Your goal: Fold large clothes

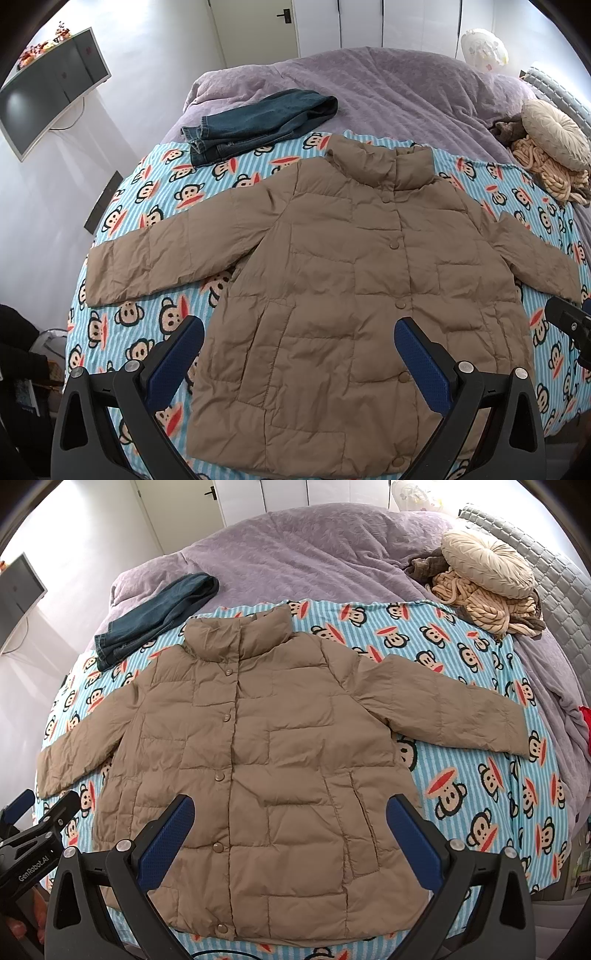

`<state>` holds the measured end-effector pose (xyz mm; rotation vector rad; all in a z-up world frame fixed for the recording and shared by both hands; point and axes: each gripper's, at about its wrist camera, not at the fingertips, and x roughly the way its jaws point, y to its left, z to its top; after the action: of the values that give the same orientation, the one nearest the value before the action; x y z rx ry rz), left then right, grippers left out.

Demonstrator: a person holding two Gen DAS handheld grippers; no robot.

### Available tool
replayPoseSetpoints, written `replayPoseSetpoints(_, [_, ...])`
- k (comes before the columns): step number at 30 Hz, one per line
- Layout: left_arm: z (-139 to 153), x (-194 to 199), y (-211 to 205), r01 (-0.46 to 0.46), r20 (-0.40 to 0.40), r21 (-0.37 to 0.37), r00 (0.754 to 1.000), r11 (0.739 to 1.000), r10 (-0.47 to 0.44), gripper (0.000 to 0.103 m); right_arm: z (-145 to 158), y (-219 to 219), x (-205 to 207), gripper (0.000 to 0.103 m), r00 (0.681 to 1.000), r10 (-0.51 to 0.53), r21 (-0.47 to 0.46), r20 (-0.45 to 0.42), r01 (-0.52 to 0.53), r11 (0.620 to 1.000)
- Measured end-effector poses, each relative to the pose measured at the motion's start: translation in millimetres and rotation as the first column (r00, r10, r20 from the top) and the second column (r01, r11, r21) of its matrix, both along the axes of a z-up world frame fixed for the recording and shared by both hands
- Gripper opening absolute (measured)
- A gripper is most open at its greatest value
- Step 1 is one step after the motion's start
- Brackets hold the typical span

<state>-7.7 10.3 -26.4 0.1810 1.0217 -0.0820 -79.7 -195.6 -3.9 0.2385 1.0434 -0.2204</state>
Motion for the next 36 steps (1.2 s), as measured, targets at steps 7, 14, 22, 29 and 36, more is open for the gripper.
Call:
replayPoseSetpoints(7, [-2,-1,0,0.0,0.003,0.008,1.0,1.0,0.0,0.103,0,0,2,0.103,1.0,0.001,-0.001,-0.001,-0.001,1.0])
replayPoseSetpoints(14, [1,7,1,-0.008,0.003,0.153,1.0,0.988,0.007,0.103,-4,1,1,0.103,1.0,0.003,0.012,-0.021,-0.003,1.0])
replayPoseSetpoints(22, [-12,17,13,-0.01,-0.059,0.04,0.998,0.999,0.012,0.103,-22,7,12,0.103,0.996,0.002,0.041,-0.092,0.001,0.999])
replayPoseSetpoints(29, [-27,41,45,-0.072,-0.073,-0.02,0.995,0.997,0.07,0.103,-35,19,28,0.103,0.989,0.021,0.085,-0.147,-0.009,0.996])
replayPoseSetpoints(36, [-64,81,126,-0.229,-0.146,-0.148,0.967,0.962,0.208,0.103,-55,48,63,0.103,0.976,0.156,0.197,-0.155,-0.124,0.973])
